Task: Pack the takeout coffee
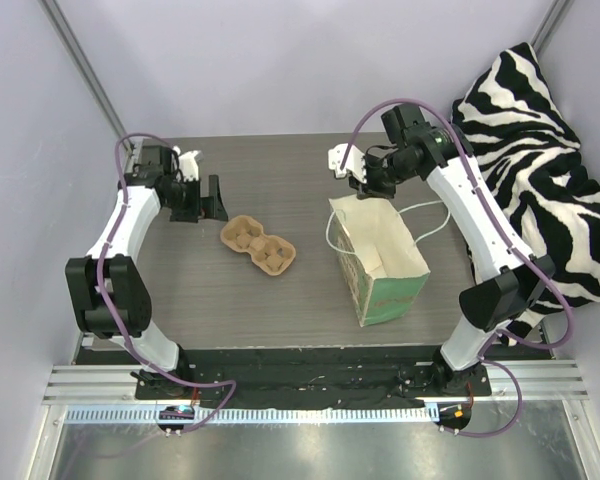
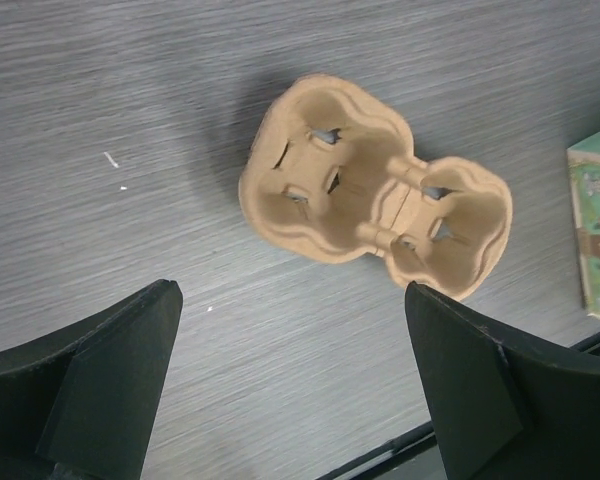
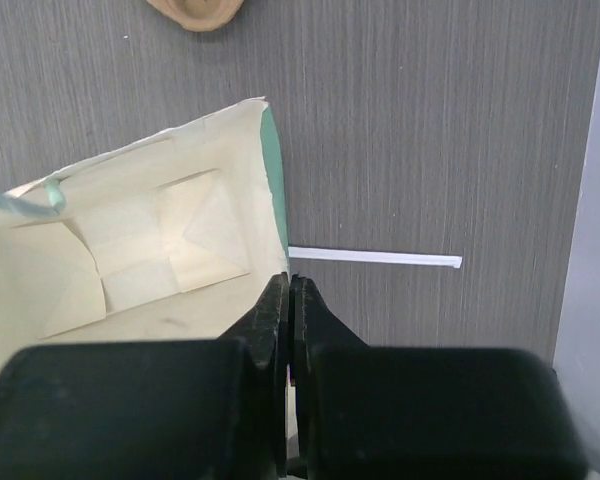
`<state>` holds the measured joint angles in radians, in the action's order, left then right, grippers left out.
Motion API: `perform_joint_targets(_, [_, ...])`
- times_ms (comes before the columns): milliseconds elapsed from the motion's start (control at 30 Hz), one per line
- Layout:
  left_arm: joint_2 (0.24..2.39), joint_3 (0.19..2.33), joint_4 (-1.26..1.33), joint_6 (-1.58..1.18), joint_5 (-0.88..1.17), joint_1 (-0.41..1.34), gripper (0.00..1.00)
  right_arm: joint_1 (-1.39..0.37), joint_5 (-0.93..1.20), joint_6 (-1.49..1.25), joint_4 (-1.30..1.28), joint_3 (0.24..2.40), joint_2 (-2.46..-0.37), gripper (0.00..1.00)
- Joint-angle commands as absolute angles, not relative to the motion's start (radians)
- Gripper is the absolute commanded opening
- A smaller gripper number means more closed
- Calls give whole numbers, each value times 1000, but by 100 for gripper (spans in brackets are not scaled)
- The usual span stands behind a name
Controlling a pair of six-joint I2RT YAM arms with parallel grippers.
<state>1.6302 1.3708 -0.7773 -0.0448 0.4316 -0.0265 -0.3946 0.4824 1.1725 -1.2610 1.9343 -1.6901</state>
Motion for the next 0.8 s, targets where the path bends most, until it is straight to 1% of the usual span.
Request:
perform_joint_targets(0, [1655,1457,-811,70,410,-29,100,-399,472,1117,-1265,2019,-1698,1])
perform_joint_targets(133, [1672,1485,-824,106,437,-29,100,-399,462,1020,-1264,2101,-1712,1])
perform_joint_targets(267, [1706,1514,-825,110,451,-29,100,-399,457,861,-1289,2174,-1747,1])
perform_joint_targets(367, [1749,1548,-841,113,451,-29,100,-399,459,841,-1325,2140,-1761,1])
perform_joint_targets(500, [1804,1592,-870,120,466,-26,100,-399,471,841,-1309,2027,-1749,1])
perform_joint_targets(667, [1851,1615,-902,126,498,-23,98,-397,471,828,-1295,2022,-1770,1])
perform_joint_targets(733, [1870,1620,-913,132,505,-18,95,-397,465,822,-1296,2039,-1782,3])
perform_joint_targets(767, [1876,1620,-911,130,505,-17,94,-397,457,822,-1296,2043,-1786,8])
